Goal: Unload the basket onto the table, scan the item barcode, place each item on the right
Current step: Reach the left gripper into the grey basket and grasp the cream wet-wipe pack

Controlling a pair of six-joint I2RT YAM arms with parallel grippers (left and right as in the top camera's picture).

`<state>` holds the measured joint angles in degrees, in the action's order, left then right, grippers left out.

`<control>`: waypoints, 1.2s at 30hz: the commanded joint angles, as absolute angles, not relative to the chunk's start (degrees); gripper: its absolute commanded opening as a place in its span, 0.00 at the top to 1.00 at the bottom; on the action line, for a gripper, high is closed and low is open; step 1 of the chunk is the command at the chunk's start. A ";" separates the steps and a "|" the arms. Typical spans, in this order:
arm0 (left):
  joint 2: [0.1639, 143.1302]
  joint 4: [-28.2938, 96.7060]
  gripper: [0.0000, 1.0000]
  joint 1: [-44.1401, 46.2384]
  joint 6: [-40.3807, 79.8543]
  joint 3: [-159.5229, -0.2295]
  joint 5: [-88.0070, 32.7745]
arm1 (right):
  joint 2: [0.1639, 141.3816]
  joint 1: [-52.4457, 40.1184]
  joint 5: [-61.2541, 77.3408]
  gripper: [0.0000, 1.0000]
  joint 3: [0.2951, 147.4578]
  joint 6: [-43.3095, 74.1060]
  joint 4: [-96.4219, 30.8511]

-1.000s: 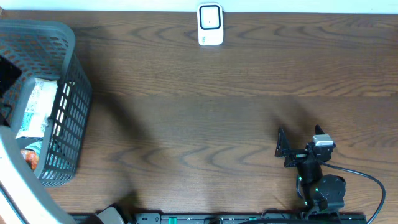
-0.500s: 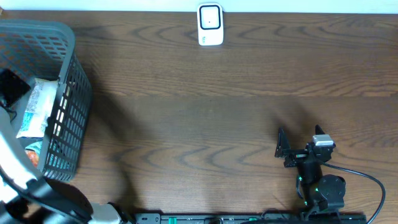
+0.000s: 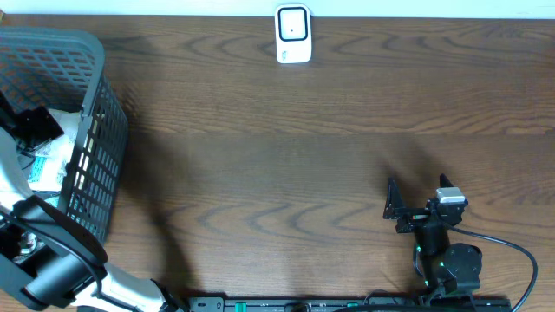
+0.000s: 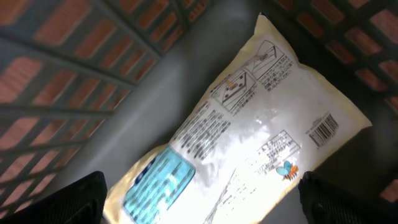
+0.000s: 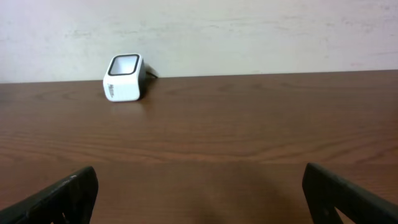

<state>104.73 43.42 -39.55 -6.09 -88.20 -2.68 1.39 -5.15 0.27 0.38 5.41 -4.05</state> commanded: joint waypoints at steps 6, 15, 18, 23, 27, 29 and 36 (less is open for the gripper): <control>110.83 42.15 0.02 -39.57 -11.92 -88.25 -3.46 | 1.13 -4.95 0.56 0.01 0.32 5.06 -4.32; 116.57 40.88 0.02 -39.57 -12.91 -88.18 -3.46 | 1.13 -4.95 0.56 0.01 0.32 5.06 -4.32; 118.30 40.71 0.02 -39.57 -12.91 -88.18 -4.14 | 1.13 -4.95 0.56 0.01 0.32 5.06 -4.32; 120.03 40.51 0.20 -39.57 -12.86 -88.18 -5.19 | 1.13 -4.95 0.56 0.01 0.32 5.06 -4.34; 120.01 40.18 0.60 -39.57 -12.84 -88.18 -5.63 | 1.13 -4.95 0.56 0.01 0.32 5.06 -4.32; 120.01 40.21 0.67 -39.57 -12.84 -88.18 -5.61 | 1.13 -4.95 0.56 0.01 0.32 5.06 -4.32; 118.32 40.82 0.93 -39.57 -12.84 -88.20 -5.63 | 1.13 -4.95 0.56 0.01 0.32 5.06 -4.32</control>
<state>117.23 40.01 -39.42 -12.32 -88.97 -6.55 1.39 -5.15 0.27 0.38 5.41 -4.05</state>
